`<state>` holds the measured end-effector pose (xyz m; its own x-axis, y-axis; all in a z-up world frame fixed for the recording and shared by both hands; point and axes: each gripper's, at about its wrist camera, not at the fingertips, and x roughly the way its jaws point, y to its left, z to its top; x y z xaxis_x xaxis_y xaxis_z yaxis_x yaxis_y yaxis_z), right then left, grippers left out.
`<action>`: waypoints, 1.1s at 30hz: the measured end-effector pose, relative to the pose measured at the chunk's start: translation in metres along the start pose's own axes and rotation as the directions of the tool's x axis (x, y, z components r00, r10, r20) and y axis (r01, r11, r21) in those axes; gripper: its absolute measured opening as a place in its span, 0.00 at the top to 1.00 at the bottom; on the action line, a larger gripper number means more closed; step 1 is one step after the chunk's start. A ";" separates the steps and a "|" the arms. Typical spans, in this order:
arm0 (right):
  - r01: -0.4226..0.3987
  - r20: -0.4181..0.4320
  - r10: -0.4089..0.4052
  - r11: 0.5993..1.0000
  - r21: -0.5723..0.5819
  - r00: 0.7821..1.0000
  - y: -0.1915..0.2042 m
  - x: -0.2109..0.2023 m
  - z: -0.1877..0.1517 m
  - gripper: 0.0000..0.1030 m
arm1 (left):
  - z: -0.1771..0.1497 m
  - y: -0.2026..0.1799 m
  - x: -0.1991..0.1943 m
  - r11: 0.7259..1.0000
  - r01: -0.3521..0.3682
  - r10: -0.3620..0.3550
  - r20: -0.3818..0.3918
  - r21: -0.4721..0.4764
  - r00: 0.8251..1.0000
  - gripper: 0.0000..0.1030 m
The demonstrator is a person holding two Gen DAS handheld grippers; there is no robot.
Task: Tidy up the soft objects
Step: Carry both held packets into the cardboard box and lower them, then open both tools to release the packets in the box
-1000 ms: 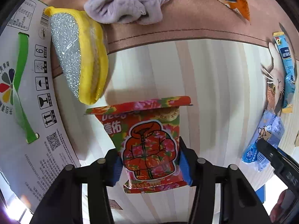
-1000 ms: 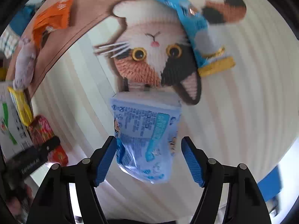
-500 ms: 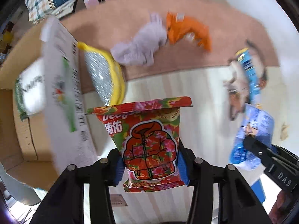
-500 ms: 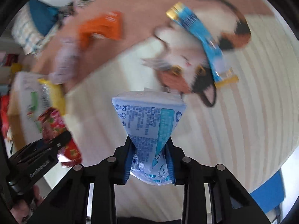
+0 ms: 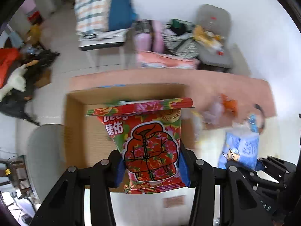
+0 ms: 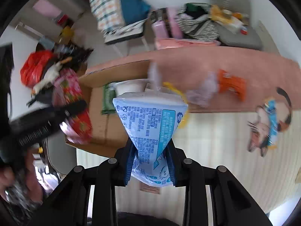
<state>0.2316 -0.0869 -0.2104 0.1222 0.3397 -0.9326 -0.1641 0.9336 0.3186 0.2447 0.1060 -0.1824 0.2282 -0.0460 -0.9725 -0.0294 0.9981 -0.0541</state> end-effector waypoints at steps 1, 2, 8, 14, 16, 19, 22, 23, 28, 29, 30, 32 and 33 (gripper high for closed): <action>0.009 -0.009 -0.009 1.000 -0.008 1.000 0.010 0.009 0.002 0.68 | 0.002 0.018 0.006 1.000 -0.021 0.021 -0.008 -0.015 1.000 0.58; 0.019 -0.024 -0.019 1.000 -0.013 1.000 0.023 0.020 0.006 0.68 | 0.008 0.037 0.014 0.999 -0.038 0.037 -0.024 -0.030 0.999 0.58; 0.077 -0.146 -0.078 0.997 -0.014 0.986 0.051 0.113 0.009 0.68 | 0.026 0.111 0.100 0.993 -0.077 0.061 -0.168 -0.090 0.984 0.58; 0.135 -0.229 -0.139 0.990 -0.034 0.964 0.054 0.171 0.008 0.68 | 0.037 0.137 0.161 0.995 -0.057 0.031 -0.280 -0.086 0.959 0.58; 0.150 -0.241 -0.157 0.988 -0.047 0.958 0.056 0.181 0.010 0.68 | 0.041 0.135 0.171 0.997 -0.054 0.033 -0.294 -0.064 0.955 0.58; 0.164 -0.258 -0.173 0.985 -0.059 0.950 0.059 0.189 0.008 0.68 | 0.043 0.131 0.179 0.998 -0.050 0.033 -0.308 -0.045 0.951 0.58; 0.180 -0.279 -0.192 0.981 -0.067 0.941 0.060 0.198 0.008 0.67 | 0.048 0.128 0.189 0.998 -0.061 0.054 -0.318 -0.013 0.946 0.57; 0.184 -0.289 -0.197 0.980 -0.070 0.937 0.062 0.200 0.009 0.67 | 0.051 0.126 0.190 0.998 -0.066 0.060 -0.321 -0.008 0.945 0.57; 0.199 -0.323 -0.198 0.979 -0.031 0.925 0.056 0.214 0.010 0.51 | 0.062 0.129 0.193 0.997 -0.073 0.058 -0.343 -0.030 0.937 0.57; 0.194 -0.325 -0.190 0.981 -0.021 0.926 0.054 0.214 0.010 0.50 | 0.064 0.129 0.191 0.997 -0.069 0.054 -0.340 -0.033 0.939 0.56; 0.184 -0.323 -0.175 0.983 0.000 0.930 0.054 0.209 0.010 0.44 | 0.064 0.130 0.185 0.997 -0.067 0.050 -0.336 -0.040 0.941 0.56; 0.174 -0.306 -0.163 0.985 0.007 0.938 0.054 0.197 0.012 0.35 | 0.064 0.132 0.173 0.997 -0.049 0.028 -0.325 -0.057 0.945 0.51; 0.171 -0.299 -0.160 0.985 0.010 0.941 0.055 0.192 0.012 0.29 | 0.063 0.132 0.166 0.997 -0.043 0.020 -0.318 -0.065 0.948 0.48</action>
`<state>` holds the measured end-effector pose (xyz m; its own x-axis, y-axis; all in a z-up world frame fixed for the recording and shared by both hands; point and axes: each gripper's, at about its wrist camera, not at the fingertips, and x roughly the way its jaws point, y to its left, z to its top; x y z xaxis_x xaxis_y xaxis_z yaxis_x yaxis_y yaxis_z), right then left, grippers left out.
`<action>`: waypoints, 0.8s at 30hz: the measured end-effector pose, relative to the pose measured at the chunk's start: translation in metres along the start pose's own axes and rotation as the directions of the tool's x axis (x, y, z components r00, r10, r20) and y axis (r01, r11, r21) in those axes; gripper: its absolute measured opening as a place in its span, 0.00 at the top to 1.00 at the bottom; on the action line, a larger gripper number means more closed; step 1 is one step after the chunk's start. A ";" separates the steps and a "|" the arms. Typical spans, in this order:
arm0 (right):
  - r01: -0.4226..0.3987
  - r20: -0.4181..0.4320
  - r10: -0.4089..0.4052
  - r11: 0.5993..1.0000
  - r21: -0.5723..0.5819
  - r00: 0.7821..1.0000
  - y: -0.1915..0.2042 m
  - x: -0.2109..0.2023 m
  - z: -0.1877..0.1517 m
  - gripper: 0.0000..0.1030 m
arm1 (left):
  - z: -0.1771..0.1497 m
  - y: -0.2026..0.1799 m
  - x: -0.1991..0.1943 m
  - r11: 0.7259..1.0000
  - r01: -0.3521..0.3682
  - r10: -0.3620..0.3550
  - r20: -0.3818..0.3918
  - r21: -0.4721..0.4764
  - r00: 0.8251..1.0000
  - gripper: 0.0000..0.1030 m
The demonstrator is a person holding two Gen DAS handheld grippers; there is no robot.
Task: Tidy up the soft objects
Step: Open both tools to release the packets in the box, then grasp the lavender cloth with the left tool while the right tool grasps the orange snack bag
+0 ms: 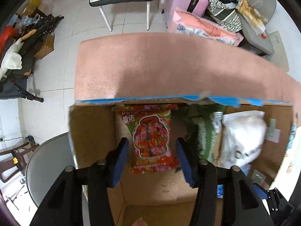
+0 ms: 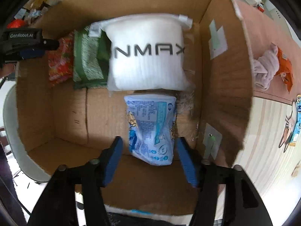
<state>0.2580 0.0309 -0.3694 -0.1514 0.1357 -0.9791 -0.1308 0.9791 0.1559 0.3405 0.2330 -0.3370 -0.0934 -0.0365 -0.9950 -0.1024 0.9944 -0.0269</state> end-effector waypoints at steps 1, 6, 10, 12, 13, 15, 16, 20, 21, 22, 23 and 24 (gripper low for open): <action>-0.007 0.011 0.007 1.000 -0.002 1.000 0.000 -0.006 -0.003 0.22 | -0.004 0.000 -0.008 1.000 0.004 -0.004 0.015 -0.001 1.000 0.43; 0.019 0.091 -0.017 1.000 -0.012 0.996 0.002 -0.035 -0.014 0.00 | -0.033 -0.001 -0.045 1.000 -0.019 0.019 0.120 -0.004 0.993 0.08; 0.025 0.142 -0.023 1.000 -0.016 0.990 0.001 -0.051 -0.025 0.00 | -0.069 -0.005 -0.058 1.000 -0.018 0.020 0.166 -0.013 0.986 0.05; 0.009 0.153 -0.005 1.000 -0.022 0.988 0.000 -0.061 -0.030 0.00 | -0.085 -0.006 -0.061 1.000 0.004 0.000 0.172 -0.026 0.985 0.05; 0.003 0.157 0.001 1.000 -0.023 0.988 0.000 -0.065 -0.032 0.00 | -0.093 -0.006 -0.063 0.999 0.010 -0.004 0.180 -0.033 0.984 0.05; -0.019 0.170 0.024 0.999 -0.034 0.985 -0.001 -0.068 -0.040 0.00 | -0.105 -0.010 -0.070 0.999 0.015 -0.006 0.197 -0.045 0.980 0.05; -0.023 0.174 0.029 0.999 -0.036 0.984 -0.002 -0.070 -0.040 0.00 | -0.111 -0.014 -0.074 0.999 0.015 -0.005 0.208 -0.047 0.978 0.05; -0.054 0.194 0.062 0.997 -0.049 0.979 -0.013 -0.086 -0.052 0.00 | -0.132 -0.032 -0.093 0.997 0.027 -0.009 0.257 -0.066 0.966 0.05; -0.068 0.202 0.077 0.996 -0.051 0.976 -0.018 -0.091 -0.055 0.00 | -0.136 -0.039 -0.100 0.998 0.027 -0.009 0.272 -0.065 0.962 0.05; -0.083 0.208 0.091 0.995 -0.048 0.974 -0.025 -0.096 -0.058 0.00 | -0.139 -0.047 -0.106 0.998 0.033 -0.015 0.284 -0.056 0.959 0.05; -0.096 0.213 0.104 0.994 -0.043 0.972 -0.032 -0.102 -0.061 0.00 | -0.142 -0.055 -0.110 0.998 0.030 -0.015 0.295 -0.048 0.956 0.05; -0.110 0.220 0.116 0.993 -0.037 0.969 -0.040 -0.107 -0.063 0.00 | -0.144 -0.065 -0.116 0.999 0.019 -0.006 0.309 -0.037 0.951 0.05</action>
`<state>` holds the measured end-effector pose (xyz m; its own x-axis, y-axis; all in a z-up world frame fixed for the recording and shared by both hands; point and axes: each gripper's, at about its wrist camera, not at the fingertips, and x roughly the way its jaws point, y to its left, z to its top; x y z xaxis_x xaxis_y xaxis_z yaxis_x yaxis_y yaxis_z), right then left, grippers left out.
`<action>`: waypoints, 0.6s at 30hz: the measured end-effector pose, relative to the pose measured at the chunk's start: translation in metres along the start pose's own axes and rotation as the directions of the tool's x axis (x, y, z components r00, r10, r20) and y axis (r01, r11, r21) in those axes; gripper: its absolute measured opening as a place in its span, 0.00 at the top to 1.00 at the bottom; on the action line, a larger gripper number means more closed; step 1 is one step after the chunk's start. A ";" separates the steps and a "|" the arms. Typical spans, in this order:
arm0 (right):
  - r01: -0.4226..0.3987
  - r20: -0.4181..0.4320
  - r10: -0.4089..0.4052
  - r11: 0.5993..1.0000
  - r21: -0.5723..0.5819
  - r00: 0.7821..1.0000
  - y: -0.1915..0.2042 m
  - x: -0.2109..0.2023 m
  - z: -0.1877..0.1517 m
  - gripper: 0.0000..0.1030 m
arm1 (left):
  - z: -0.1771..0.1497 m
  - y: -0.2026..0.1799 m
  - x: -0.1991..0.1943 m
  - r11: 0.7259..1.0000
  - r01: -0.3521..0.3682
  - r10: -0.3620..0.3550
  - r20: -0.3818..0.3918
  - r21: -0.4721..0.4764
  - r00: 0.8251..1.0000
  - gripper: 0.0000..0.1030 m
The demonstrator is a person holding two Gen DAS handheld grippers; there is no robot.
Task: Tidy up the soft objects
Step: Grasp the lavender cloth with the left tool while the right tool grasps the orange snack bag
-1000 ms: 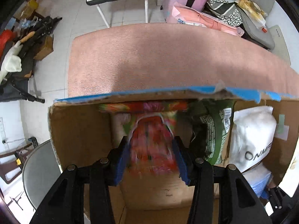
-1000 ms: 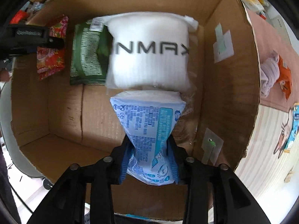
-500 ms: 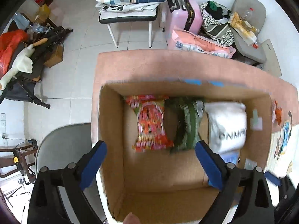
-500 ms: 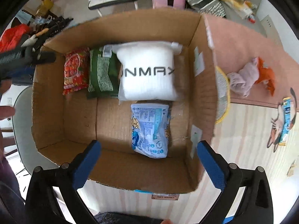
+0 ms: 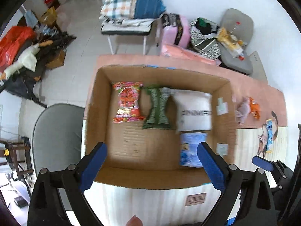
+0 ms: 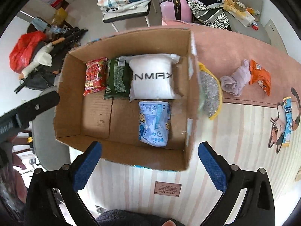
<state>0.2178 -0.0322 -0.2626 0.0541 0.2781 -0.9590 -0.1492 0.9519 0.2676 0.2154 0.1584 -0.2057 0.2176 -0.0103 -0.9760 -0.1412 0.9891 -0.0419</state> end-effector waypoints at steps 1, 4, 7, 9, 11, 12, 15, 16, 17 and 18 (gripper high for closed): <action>-0.018 0.015 0.018 1.000 0.017 1.000 -0.012 -0.009 -0.001 0.00 | 0.000 -0.014 -0.008 1.000 -0.008 0.007 0.023 0.023 1.000 0.05; -0.031 0.047 0.028 0.998 0.062 0.998 -0.047 -0.032 -0.002 0.00 | 0.006 -0.060 -0.024 0.994 -0.036 0.029 0.069 0.101 0.997 0.05; -0.016 0.059 0.010 0.994 0.106 0.998 -0.096 -0.052 -0.001 0.00 | 0.017 -0.119 -0.025 0.975 -0.057 0.036 0.100 0.214 0.994 0.05; 0.027 0.062 -0.034 0.993 0.116 0.997 -0.138 -0.062 0.004 0.00 | 0.027 -0.161 -0.016 0.952 -0.054 0.027 0.094 0.300 0.995 0.05; 0.085 0.059 -0.092 0.990 0.117 0.994 -0.169 -0.064 0.012 0.00 | 0.038 -0.210 0.004 0.911 -0.063 0.034 0.077 0.408 0.996 0.05; 0.121 0.050 -0.128 0.986 0.116 0.991 -0.194 -0.062 0.020 0.00 | 0.043 -0.234 0.017 0.885 -0.067 0.041 0.067 0.461 0.997 0.05; 0.183 0.018 -0.186 0.977 0.107 0.982 -0.245 -0.048 0.041 0.00 | 0.054 -0.290 0.059 0.815 -0.076 0.077 0.022 0.574 0.997 0.05; 0.197 -0.003 -0.198 0.976 0.092 0.980 -0.263 -0.040 0.050 0.00 | 0.056 -0.304 0.076 0.798 -0.075 0.096 -0.004 0.598 0.995 0.05; 0.202 -0.018 -0.201 0.976 0.080 0.979 -0.274 -0.035 0.057 0.00 | 0.060 -0.318 0.097 0.785 -0.066 0.114 -0.039 0.615 0.993 0.05; 0.204 -0.039 -0.202 0.977 0.060 0.979 -0.287 -0.027 0.066 0.01 | 0.062 -0.326 0.111 0.781 -0.065 0.130 -0.060 0.621 0.990 0.05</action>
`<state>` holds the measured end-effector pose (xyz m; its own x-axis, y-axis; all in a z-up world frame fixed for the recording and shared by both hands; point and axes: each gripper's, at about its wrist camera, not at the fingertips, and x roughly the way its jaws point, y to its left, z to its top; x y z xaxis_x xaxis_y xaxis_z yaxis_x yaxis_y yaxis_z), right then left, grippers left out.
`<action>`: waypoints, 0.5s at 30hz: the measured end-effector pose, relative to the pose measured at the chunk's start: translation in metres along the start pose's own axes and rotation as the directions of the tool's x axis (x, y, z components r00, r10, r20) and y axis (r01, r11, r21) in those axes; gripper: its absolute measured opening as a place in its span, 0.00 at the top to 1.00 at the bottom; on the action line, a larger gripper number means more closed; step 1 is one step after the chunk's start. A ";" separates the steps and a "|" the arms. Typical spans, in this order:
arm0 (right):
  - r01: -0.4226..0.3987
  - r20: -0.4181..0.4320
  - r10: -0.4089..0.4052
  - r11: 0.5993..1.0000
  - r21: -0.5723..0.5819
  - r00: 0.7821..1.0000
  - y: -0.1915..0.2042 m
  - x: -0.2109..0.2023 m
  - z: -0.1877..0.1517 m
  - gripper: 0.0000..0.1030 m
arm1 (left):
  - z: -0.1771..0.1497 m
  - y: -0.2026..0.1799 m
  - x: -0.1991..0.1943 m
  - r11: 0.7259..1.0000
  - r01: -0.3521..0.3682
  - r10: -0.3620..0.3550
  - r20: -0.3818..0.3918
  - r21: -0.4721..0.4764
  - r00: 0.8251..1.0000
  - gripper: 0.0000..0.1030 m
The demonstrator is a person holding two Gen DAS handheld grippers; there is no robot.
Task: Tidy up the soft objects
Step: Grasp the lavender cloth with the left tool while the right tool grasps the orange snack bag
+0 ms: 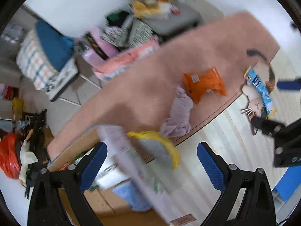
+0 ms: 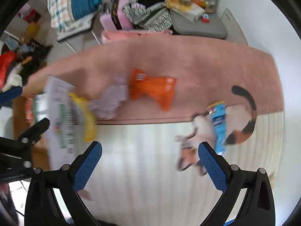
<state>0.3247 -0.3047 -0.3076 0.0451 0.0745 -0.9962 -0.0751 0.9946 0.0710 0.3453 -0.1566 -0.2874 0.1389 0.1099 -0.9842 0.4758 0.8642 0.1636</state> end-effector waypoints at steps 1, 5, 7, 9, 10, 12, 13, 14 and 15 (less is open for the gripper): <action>-0.003 -0.017 0.002 1.000 -0.023 1.000 -0.009 0.011 0.011 0.03 | 0.010 -0.005 0.016 1.000 -0.013 0.013 -0.031 0.003 0.999 0.05; -0.017 -0.046 0.011 0.992 -0.121 0.999 -0.021 0.042 0.046 0.09 | 0.022 -0.012 0.052 1.000 -0.004 0.003 -0.094 -0.005 0.996 0.05; -0.035 -0.051 0.025 0.978 -0.207 0.998 -0.015 0.059 0.068 0.13 | 0.026 -0.014 0.067 1.000 0.006 -0.010 -0.124 -0.028 0.992 0.05; -0.045 -0.067 0.026 0.954 -0.296 0.997 -0.005 0.075 0.083 0.13 | 0.030 -0.015 0.079 0.999 0.008 -0.013 -0.143 -0.039 0.990 0.05; -0.050 -0.086 0.022 0.941 -0.334 0.996 0.000 0.083 0.089 0.13 | 0.031 -0.015 0.081 0.999 0.007 -0.013 -0.151 -0.039 0.988 0.05; -0.058 -0.112 0.015 0.918 -0.392 0.994 0.011 0.096 0.096 0.13 | 0.033 -0.013 0.090 0.998 0.004 -0.015 -0.173 -0.069 0.985 0.05; -0.083 -0.143 0.028 0.916 -0.393 0.989 0.012 0.105 0.101 0.13 | 0.033 -0.011 0.094 0.996 0.006 -0.022 -0.185 -0.085 0.983 0.05; -0.089 -0.155 0.030 0.917 -0.389 0.987 0.013 0.109 0.103 0.16 | 0.033 -0.008 0.099 0.995 0.018 -0.037 -0.191 -0.102 0.981 0.05; -0.099 -0.171 0.035 0.918 -0.385 0.985 0.013 0.116 0.106 0.26 | 0.032 -0.007 0.102 0.994 0.021 -0.043 -0.199 -0.109 0.979 0.05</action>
<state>0.4345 -0.2756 -0.4168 -0.1286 0.0955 -0.9871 -0.4570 0.8777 0.1445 0.3839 -0.1674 -0.3873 -0.0573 0.1682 -0.9841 0.3811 0.9148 0.1342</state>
